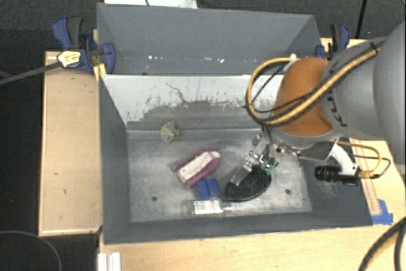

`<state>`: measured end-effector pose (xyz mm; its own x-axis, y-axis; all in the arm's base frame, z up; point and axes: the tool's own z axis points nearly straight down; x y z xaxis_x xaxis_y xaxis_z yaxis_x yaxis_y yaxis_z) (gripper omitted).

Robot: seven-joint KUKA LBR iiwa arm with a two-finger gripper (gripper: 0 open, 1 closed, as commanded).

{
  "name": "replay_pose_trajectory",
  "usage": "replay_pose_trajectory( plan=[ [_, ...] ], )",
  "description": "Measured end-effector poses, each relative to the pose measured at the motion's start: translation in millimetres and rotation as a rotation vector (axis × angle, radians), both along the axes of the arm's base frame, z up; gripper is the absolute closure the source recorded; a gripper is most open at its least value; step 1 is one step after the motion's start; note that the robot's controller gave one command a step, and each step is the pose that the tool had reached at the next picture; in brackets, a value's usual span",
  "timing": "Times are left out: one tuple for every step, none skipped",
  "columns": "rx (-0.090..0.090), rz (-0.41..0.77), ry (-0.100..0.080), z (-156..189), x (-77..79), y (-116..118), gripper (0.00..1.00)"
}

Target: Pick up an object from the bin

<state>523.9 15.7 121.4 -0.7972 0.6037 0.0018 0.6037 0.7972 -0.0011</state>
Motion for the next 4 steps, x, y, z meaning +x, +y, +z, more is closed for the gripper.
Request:
replay_pose_trajectory(
  plan=[
    [0.0, 0.279, -0.003, -10, -30.3, -31, 0.0],
    [0.001, 0.28, -0.003, -10, -30.3, -30, 1.0],
    [-0.001, 0.266, -0.007, 35, -28.2, -34, 1.0],
    [0.0, 0.267, -0.004, 33, -29.0, -33, 0.0]
  ],
)
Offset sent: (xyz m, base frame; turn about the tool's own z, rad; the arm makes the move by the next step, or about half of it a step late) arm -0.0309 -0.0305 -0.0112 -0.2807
